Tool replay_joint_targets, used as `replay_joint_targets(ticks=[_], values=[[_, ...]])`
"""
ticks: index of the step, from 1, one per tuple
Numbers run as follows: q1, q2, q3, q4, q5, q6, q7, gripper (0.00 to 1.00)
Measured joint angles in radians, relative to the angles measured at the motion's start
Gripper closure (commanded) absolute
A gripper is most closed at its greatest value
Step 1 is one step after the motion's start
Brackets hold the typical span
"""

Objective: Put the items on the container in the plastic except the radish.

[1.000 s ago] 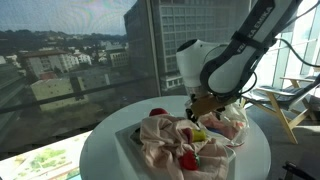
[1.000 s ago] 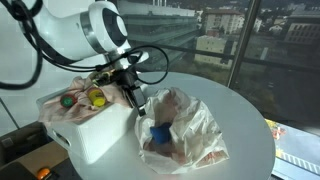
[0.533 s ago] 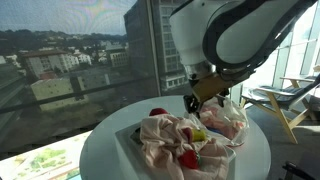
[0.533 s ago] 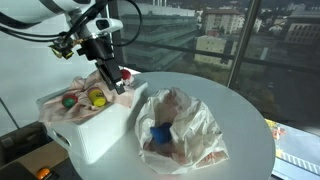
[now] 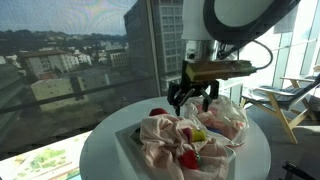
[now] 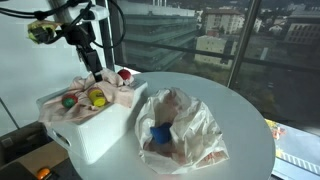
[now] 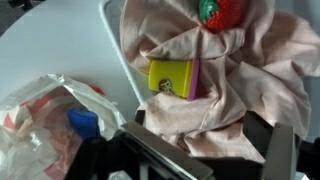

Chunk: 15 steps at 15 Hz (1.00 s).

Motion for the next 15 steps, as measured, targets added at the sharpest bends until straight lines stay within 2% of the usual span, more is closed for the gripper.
replay_joint_targets(ticks=[3,5,10,15], values=[[0.018,-0.006,0.001,-0.055,0.14,0.055,-0.114,0.0],[0.025,-0.005,0.007,-0.089,0.177,0.084,-0.16,0.0],[0.003,-0.003,0.04,-0.152,0.148,0.146,-0.176,0.0],[-0.062,0.024,0.057,-0.176,0.038,0.246,-0.178,0.0]])
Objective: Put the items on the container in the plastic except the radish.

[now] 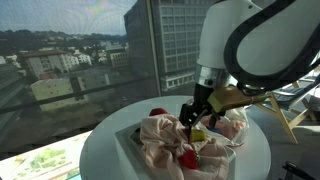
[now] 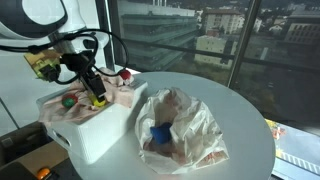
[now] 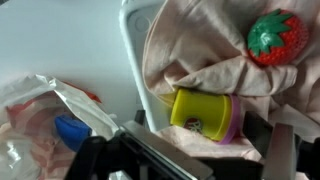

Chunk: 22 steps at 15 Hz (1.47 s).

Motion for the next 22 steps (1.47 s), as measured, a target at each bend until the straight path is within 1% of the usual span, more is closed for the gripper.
replay_joint_targets(ticks=[3,6,7,8,10,11,12,13,14,18,20,22], values=[[-0.023,0.028,0.001,0.0,-0.016,0.066,-0.008,0.0],[-0.024,0.056,-0.001,0.0,-0.001,0.105,-0.02,0.0],[-0.023,0.065,-0.001,0.0,0.01,0.113,-0.026,0.25],[-0.022,0.073,-0.001,0.0,0.02,0.118,-0.033,0.27],[-0.02,0.085,-0.002,0.0,0.035,0.125,-0.044,0.42],[-0.02,0.088,-0.002,0.0,0.043,0.126,-0.05,0.51],[-0.019,0.09,-0.002,0.001,0.05,0.126,-0.053,0.57],[-0.019,0.09,-0.002,0.001,0.055,0.126,-0.053,0.66],[-0.019,0.089,-0.002,0.002,0.06,0.126,-0.053,0.67],[-0.03,0.071,-0.006,0.003,0.066,0.102,-0.044,0.67],[-0.06,0.041,-0.009,0.003,0.054,0.064,-0.024,0.67],[-0.111,-0.002,-0.013,0.004,0.021,0.02,0.012,0.67]])
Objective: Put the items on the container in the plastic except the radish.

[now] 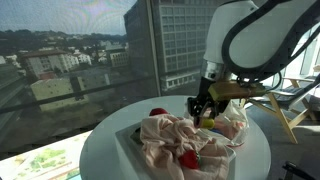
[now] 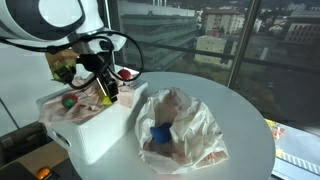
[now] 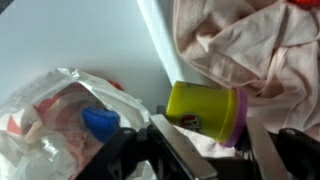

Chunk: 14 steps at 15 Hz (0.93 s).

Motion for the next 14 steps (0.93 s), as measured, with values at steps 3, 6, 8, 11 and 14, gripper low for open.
replay_joint_targets(ticks=[3,6,8,11,14], values=[[-0.084,-0.056,-0.021,0.0,-0.039,-0.048,0.035,0.67],[-0.163,-0.058,-0.036,0.0,-0.086,-0.045,0.058,0.67],[-0.214,-0.033,-0.035,0.005,-0.145,-0.03,0.089,0.67],[-0.283,0.051,-0.03,0.041,-0.274,-0.009,0.19,0.67],[-0.311,0.175,-0.037,0.11,-0.426,0.011,0.316,0.67]])
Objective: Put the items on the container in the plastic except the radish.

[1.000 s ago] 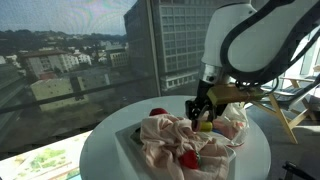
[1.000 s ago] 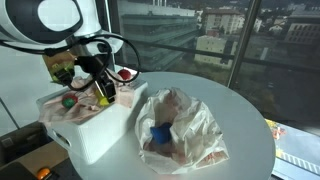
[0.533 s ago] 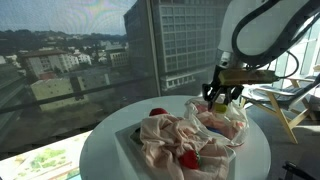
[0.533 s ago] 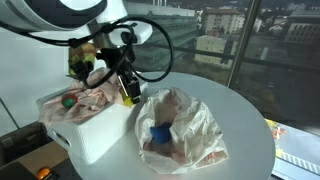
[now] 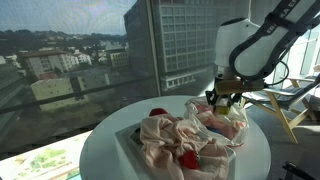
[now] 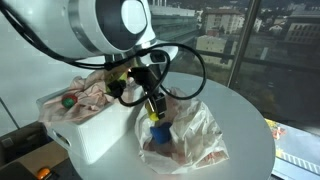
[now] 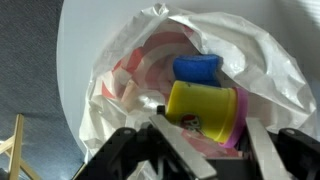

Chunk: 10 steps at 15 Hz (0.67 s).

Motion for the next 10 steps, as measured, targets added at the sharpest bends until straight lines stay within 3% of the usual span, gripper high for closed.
replay_joint_targets(ticks=[2,3,4,5,7,10], values=[[0.008,0.086,-0.024,0.054,-0.103,0.016,0.079,0.67],[0.021,0.124,-0.046,0.082,-0.153,0.024,0.114,0.56],[0.024,0.158,-0.055,0.108,-0.189,0.031,0.143,0.17],[0.023,0.189,-0.056,0.132,-0.208,0.038,0.162,0.17],[0.023,0.238,-0.055,0.161,-0.209,0.058,0.174,0.03],[0.025,0.265,-0.036,0.162,-0.191,0.099,0.174,0.0]])
